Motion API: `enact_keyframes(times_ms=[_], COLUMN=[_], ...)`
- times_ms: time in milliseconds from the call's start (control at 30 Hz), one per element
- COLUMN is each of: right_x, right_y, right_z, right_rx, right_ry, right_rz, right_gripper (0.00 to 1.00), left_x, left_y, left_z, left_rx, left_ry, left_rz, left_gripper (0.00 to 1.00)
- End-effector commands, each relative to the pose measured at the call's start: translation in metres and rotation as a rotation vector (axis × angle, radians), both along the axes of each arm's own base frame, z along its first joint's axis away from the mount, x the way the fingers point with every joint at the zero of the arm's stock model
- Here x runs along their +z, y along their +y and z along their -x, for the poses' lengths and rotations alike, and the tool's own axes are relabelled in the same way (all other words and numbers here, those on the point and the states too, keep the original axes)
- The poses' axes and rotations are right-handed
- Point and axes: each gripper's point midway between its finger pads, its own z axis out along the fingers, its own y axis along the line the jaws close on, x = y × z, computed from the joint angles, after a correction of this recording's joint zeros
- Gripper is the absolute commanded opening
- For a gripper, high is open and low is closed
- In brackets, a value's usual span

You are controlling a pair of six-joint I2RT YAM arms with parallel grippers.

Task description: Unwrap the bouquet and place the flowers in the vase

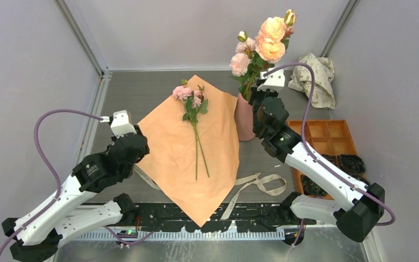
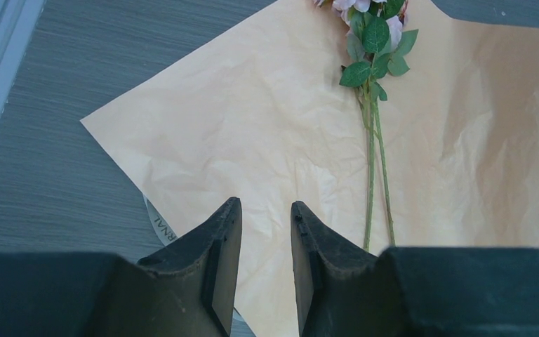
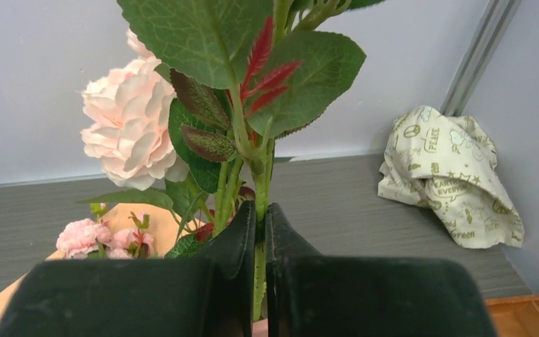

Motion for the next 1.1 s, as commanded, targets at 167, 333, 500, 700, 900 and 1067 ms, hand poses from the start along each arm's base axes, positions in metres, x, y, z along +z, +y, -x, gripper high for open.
enact_keyframes(times_ms=[167,333,500,700,900,1067], right_x=[-0.035,-0.045,-0.048,-0.042,-0.019,-0.014], right_y=[0.006,0.008,0.01,0.009,0.004,-0.004], right_z=[0.001,0.0,0.0,0.007,0.021,0.043], right_rx=[0.019,0.021,0.028,0.042,0.072,0.108], right_ry=[0.129,0.161,0.184,0.204,0.201,0.216], right_rz=[-0.013,-0.008,-0.013,-0.031,-0.092,-0.149], right_gripper=[0.11,0.33,0.58,0.8,0.85,0.88], left_x=[0.002,0.001,-0.001,-0.003,-0.006,-0.012], left_y=[-0.022,-0.024,-0.024,-0.03,-0.049,-0.07], left_z=[-0.011,-0.013,-0.013,-0.017,-0.025,-0.034], left_rx=[-0.035,-0.04,-0.039,-0.047,-0.086,-0.128], left_ry=[-0.017,-0.014,-0.013,-0.011,0.006,0.022], left_rz=[0.042,0.042,0.039,0.037,0.034,0.051], left_gripper=[0.33,0.33,0.33,0.34,0.35,0.39])
